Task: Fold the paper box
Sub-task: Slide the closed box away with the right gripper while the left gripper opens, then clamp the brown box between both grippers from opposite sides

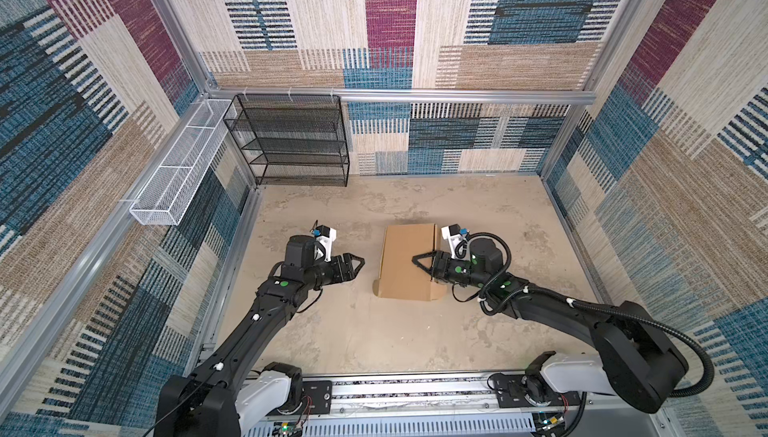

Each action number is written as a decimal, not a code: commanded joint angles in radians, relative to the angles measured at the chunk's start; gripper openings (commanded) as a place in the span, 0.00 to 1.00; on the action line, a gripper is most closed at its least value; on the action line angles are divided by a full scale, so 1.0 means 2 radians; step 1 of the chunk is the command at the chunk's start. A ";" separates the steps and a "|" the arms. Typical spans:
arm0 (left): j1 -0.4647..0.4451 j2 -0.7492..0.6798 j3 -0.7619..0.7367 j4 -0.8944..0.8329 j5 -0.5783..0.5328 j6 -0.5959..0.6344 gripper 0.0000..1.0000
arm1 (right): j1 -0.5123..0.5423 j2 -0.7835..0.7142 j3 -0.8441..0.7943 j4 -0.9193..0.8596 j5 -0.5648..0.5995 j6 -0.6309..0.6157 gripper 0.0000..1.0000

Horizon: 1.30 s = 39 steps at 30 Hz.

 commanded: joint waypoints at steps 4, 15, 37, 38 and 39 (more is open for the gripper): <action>0.001 0.006 -0.029 0.146 0.096 -0.045 0.91 | -0.047 -0.013 -0.001 0.010 -0.112 -0.025 0.54; 0.001 0.044 -0.042 0.292 0.177 -0.096 0.99 | -0.073 0.011 0.029 0.044 -0.197 -0.024 0.54; -0.012 0.250 -0.053 0.736 0.264 -0.390 0.91 | -0.075 0.058 0.090 0.058 -0.248 -0.045 0.51; -0.015 0.267 -0.052 0.762 0.265 -0.405 0.91 | -0.075 0.064 0.091 0.062 -0.250 -0.043 0.51; -0.017 0.280 -0.048 0.774 0.267 -0.415 0.91 | -0.076 0.069 0.090 0.074 -0.256 -0.038 0.51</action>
